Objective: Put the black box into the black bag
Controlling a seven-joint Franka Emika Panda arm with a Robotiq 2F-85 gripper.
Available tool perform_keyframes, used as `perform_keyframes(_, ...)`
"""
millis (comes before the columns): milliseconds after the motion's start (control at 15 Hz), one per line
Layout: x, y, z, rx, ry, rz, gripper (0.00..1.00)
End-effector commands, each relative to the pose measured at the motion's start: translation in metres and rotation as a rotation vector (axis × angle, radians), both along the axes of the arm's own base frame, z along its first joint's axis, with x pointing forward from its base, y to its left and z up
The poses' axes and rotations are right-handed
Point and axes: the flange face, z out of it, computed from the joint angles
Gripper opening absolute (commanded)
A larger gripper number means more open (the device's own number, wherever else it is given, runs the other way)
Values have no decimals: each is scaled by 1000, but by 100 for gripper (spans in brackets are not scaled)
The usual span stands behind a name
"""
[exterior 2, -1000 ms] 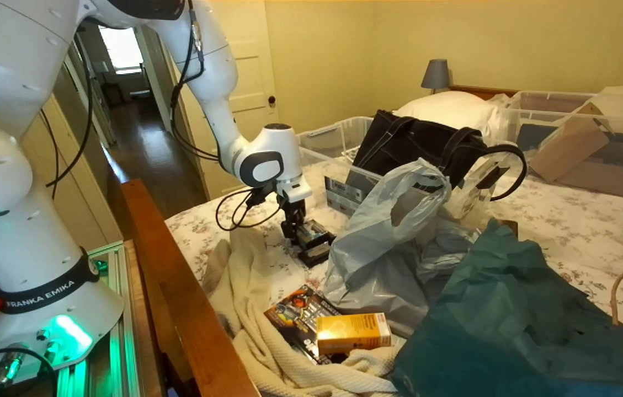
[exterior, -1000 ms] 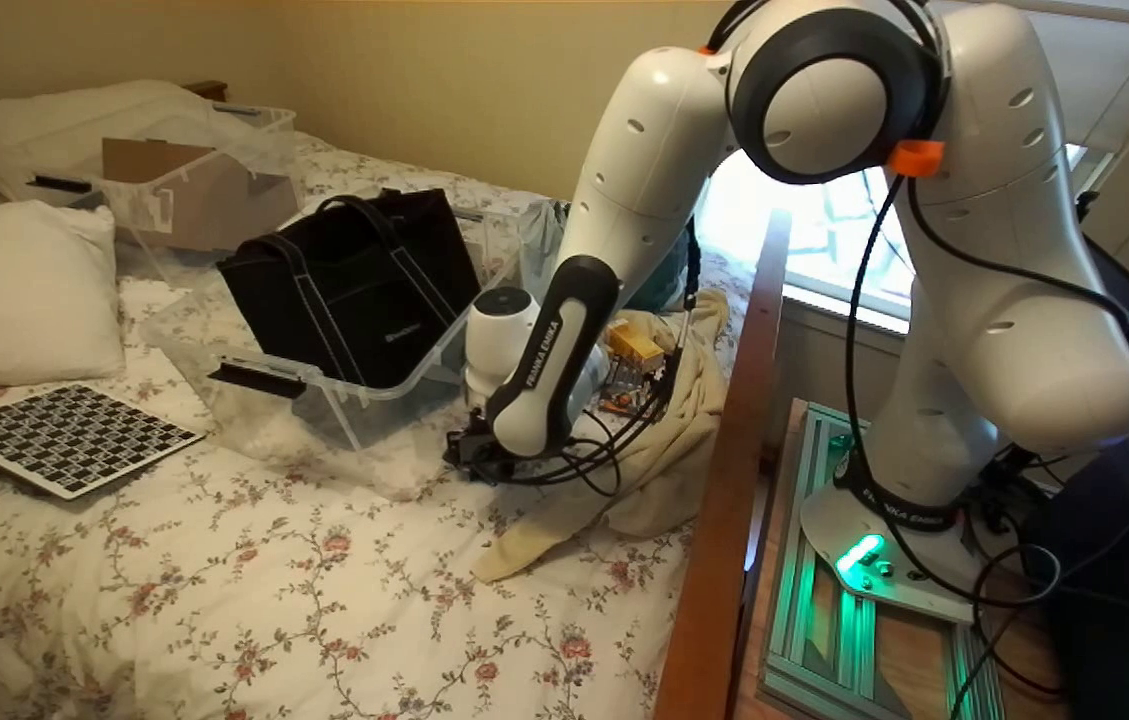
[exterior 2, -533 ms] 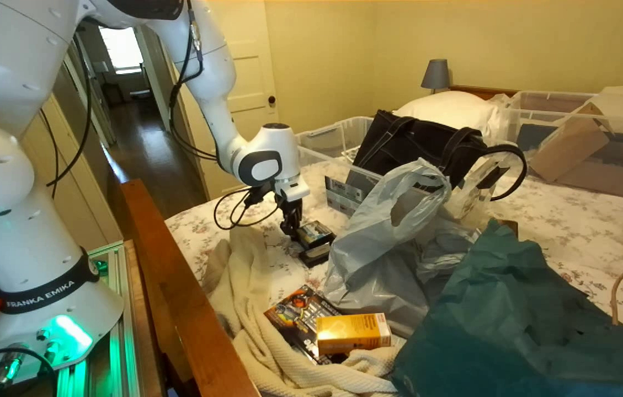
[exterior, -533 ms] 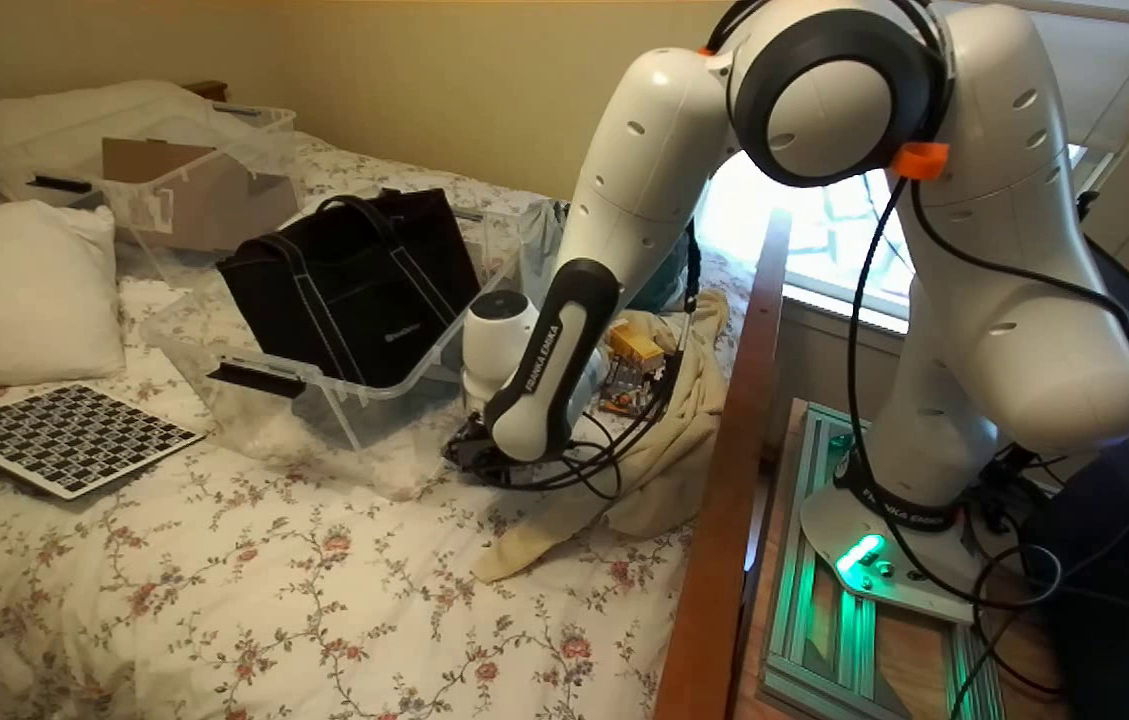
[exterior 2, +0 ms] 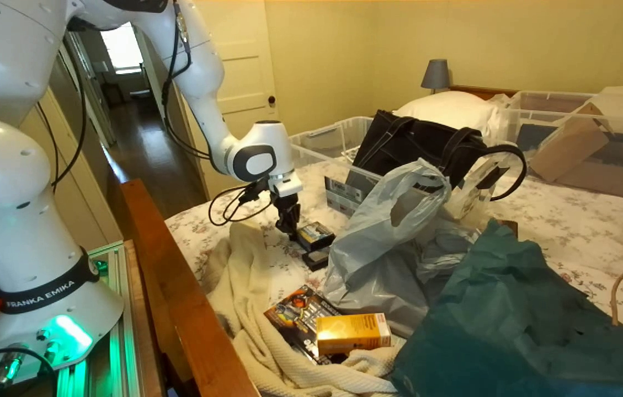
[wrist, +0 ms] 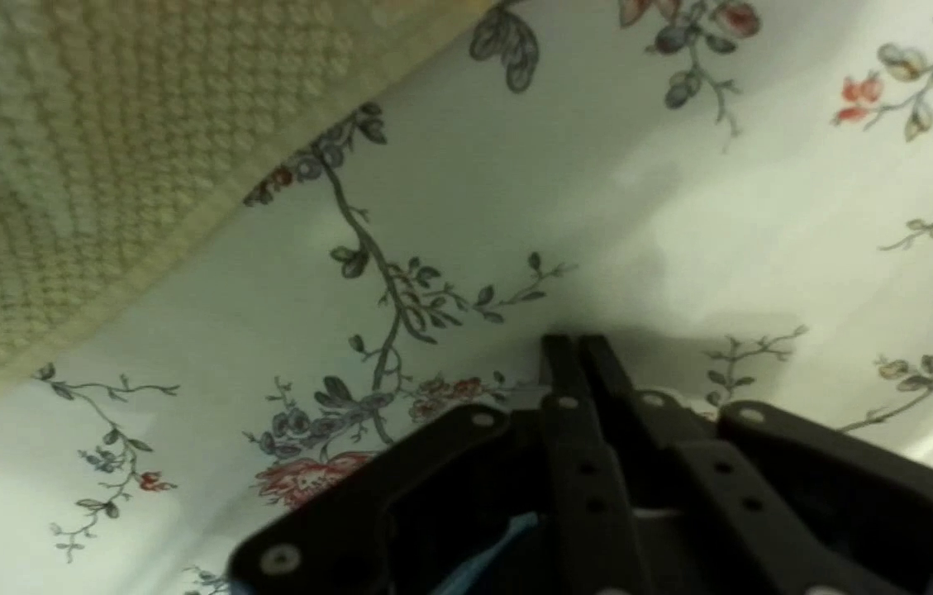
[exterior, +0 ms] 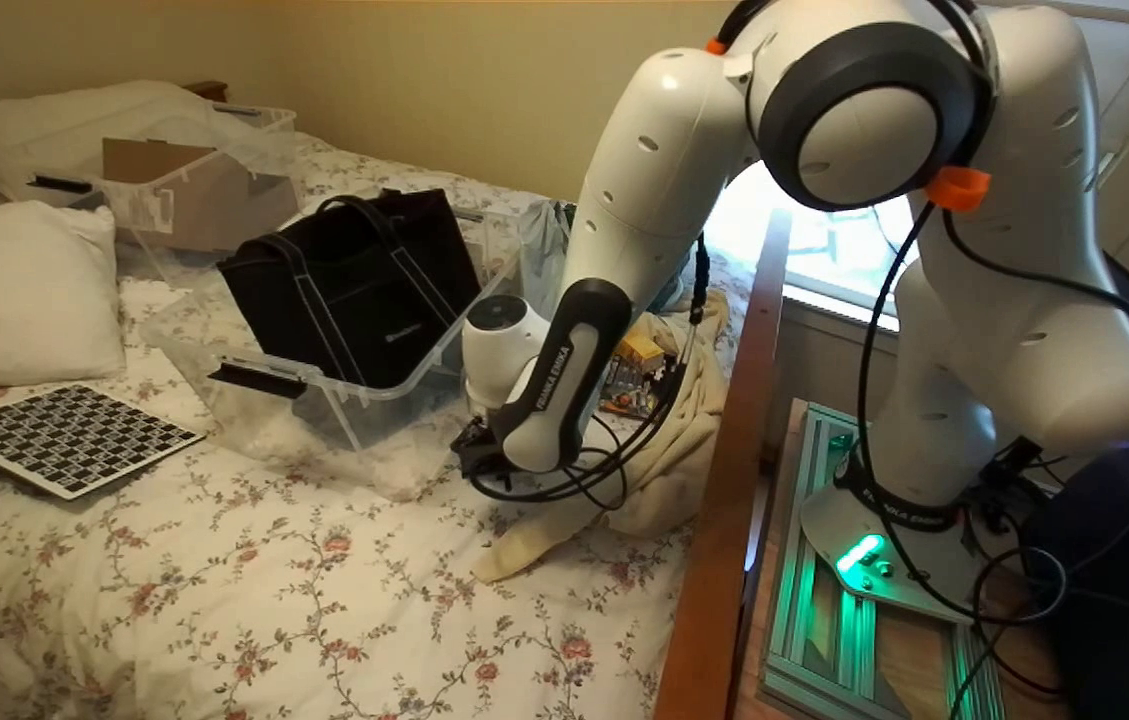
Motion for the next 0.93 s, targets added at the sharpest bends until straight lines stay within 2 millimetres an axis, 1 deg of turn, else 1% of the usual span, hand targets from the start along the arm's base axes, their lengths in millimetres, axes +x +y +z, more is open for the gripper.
perform_keyframes(0,-18,-2,13,-67,19,-97,3)
perform_keyframes(67,-21,-3,14,-77,22,-116,30)
perform_keyframes(133,-22,-3,14,-87,23,-135,32)
perform_keyframes(200,-23,-2,15,-94,26,-147,37)
perform_keyframes(267,-25,-2,16,-101,28,-160,45)
perform_keyframes(400,-27,0,20,-121,34,-177,57)
perform_keyframes(467,-28,0,22,-132,36,-185,66)
perform_keyframes(533,-30,1,25,-148,37,-192,52)
perform_keyframes(600,-31,2,28,-159,38,-195,27)
perform_keyframes(667,-31,3,31,-170,37,-197,29)
perform_keyframes(733,-32,4,33,-173,39,-193,72)
perform_keyframes(867,-28,7,35,-171,47,-177,73)
